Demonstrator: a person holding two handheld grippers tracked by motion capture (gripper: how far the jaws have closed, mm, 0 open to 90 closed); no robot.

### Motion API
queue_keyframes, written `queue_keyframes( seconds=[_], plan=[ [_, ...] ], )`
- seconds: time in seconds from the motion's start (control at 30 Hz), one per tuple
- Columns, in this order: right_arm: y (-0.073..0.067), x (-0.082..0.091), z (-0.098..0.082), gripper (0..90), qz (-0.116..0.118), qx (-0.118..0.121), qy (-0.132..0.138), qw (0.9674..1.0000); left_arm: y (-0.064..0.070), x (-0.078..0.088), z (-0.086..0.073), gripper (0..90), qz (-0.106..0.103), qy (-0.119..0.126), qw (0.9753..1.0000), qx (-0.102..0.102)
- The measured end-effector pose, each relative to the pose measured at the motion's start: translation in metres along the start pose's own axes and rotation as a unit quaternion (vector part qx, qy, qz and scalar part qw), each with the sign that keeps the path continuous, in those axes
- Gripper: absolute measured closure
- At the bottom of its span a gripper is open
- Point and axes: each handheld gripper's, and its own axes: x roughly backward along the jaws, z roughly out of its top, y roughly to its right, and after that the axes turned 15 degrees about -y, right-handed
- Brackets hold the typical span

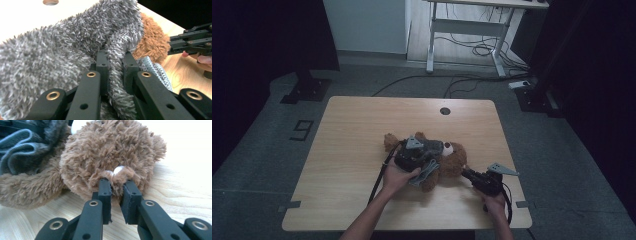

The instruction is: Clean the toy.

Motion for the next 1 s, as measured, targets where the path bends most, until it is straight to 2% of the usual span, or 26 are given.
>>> queue_keyframes(
  seconds=[0.2,0.37,0.57,0.7,0.83,1.0],
  plan=[
    [0.0,0.0,0.0,78.6,-0.001,0.0,0.0,1.0,-0.015,0.022,-0.015,79.3,0.013,0.012,0.9997,0.016],
    [0.0,0.0,0.0,78.8,0.0,0.0,0.0,1.0,-0.036,0.037,-0.033,79.3,0.047,0.01,0.9981,0.037],
    [0.0,0.0,0.0,78.8,-0.001,0.001,-0.001,1.0,-0.065,0.034,-0.06,79.5,0.064,-0.009,0.9951,0.076],
    [0.0,0.0,0.0,78.8,0.0,0.0,-0.001,1.0,-0.075,0.03,-0.072,79.6,0.064,-0.016,0.9937,0.091],
    [0.001,0.0,0.0,78.8,0.0,0.0,-0.003,1.0,-0.074,0.038,-0.07,79.7,0.06,0.0,0.9941,0.091],
    [0.001,0.0,0.0,78.8,-0.001,-0.001,-0.002,1.0,-0.053,0.054,-0.041,79.9,0.048,0.034,0.9966,0.057]
  ],
)
